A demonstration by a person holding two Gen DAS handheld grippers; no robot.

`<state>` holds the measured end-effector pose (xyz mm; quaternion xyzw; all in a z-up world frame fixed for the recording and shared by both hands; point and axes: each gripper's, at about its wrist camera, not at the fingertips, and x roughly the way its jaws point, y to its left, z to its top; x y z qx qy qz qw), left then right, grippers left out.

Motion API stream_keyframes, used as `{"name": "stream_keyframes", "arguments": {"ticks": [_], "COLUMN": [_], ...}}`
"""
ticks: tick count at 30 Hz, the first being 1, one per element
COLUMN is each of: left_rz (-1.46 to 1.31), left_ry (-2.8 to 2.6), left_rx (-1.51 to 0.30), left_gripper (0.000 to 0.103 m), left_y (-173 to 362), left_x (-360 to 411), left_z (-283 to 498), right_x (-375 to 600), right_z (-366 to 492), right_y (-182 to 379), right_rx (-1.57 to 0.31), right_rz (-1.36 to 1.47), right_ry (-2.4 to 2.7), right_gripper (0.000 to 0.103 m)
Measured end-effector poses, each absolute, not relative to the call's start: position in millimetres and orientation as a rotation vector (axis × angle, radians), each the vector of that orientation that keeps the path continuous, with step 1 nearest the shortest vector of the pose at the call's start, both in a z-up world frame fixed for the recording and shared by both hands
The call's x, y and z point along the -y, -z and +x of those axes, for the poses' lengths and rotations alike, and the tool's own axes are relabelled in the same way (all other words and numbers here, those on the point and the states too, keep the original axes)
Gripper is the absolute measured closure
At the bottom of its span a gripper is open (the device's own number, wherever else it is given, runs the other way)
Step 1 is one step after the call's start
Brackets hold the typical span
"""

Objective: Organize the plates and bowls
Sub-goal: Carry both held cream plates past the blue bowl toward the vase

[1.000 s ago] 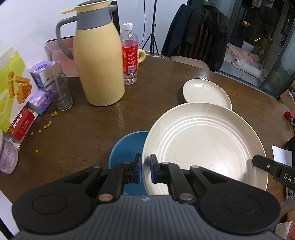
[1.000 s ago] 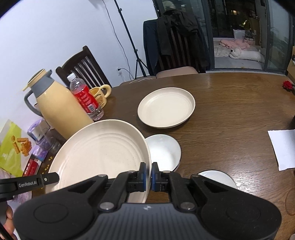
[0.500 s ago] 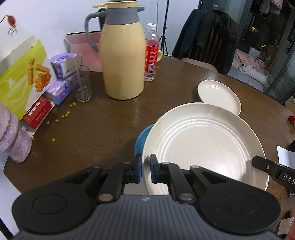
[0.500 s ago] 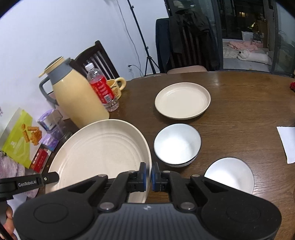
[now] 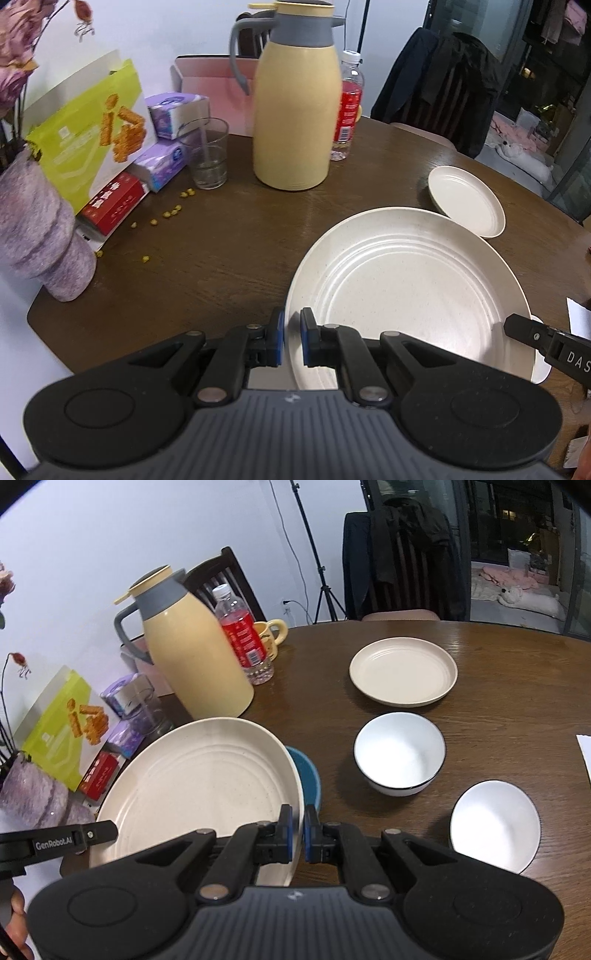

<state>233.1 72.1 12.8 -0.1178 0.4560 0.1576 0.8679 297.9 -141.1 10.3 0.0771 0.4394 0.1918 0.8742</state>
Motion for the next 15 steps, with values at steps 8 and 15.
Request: {"name": "stream_keyframes", "arguments": {"ticks": [8, 15], "left_rz": [-0.264, -0.279], "left_ry": [-0.352, -0.366], "left_rx": [-0.949, -0.951], "left_gripper": [0.094, 0.095], "left_y": [-9, -5], "left_x": [-89, -101], "left_z": [217, 204], "right_x": [126, 112], "right_z": [288, 280], "right_y": [-8, -5], "right_rx": [-0.926, -0.931], "right_rz": [0.15, 0.138], "right_ry": [-0.426, -0.449], "right_gripper": [0.097, 0.097]}}
